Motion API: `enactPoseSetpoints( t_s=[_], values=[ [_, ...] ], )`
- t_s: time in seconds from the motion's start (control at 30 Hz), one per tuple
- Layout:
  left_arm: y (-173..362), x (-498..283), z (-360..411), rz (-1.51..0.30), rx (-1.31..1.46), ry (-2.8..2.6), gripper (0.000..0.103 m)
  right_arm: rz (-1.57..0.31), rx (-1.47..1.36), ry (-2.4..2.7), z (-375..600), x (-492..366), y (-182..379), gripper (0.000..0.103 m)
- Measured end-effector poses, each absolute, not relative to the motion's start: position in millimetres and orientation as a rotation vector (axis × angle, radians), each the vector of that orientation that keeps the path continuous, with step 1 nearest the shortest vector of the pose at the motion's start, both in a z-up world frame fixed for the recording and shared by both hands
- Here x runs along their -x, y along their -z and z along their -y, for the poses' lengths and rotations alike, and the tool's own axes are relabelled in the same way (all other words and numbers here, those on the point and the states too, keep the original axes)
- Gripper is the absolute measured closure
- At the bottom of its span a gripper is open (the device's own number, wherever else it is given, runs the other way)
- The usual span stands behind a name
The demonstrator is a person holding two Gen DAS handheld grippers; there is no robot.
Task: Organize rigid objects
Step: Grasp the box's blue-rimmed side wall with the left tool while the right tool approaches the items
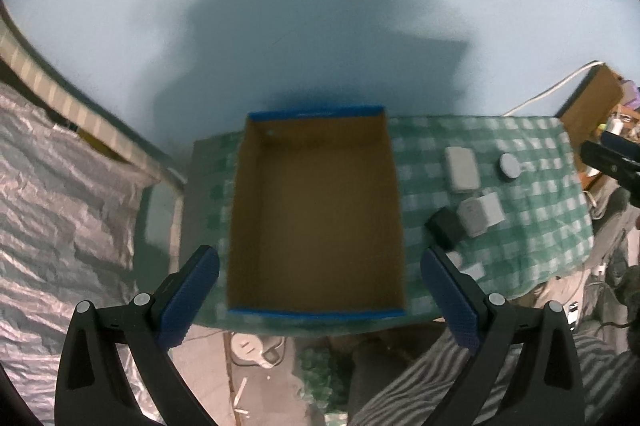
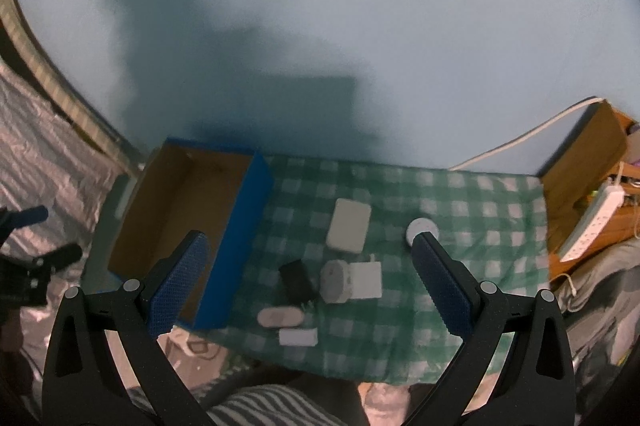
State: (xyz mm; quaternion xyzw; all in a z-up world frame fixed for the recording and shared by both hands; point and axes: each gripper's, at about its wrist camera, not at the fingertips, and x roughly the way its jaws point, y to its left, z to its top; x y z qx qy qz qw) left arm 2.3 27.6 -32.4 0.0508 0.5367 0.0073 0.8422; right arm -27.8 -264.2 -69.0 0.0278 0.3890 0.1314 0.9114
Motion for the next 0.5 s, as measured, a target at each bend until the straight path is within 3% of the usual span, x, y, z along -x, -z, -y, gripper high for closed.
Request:
enactPoseSetpoints(
  t_s=[0.5],
  values=[
    [95.4,-30.9,-116.3,-1.270,-0.063,-0.140,0.003,-0.928,0.053,-0.411,242.5,-7.3,114.7,0.002]
  ],
)
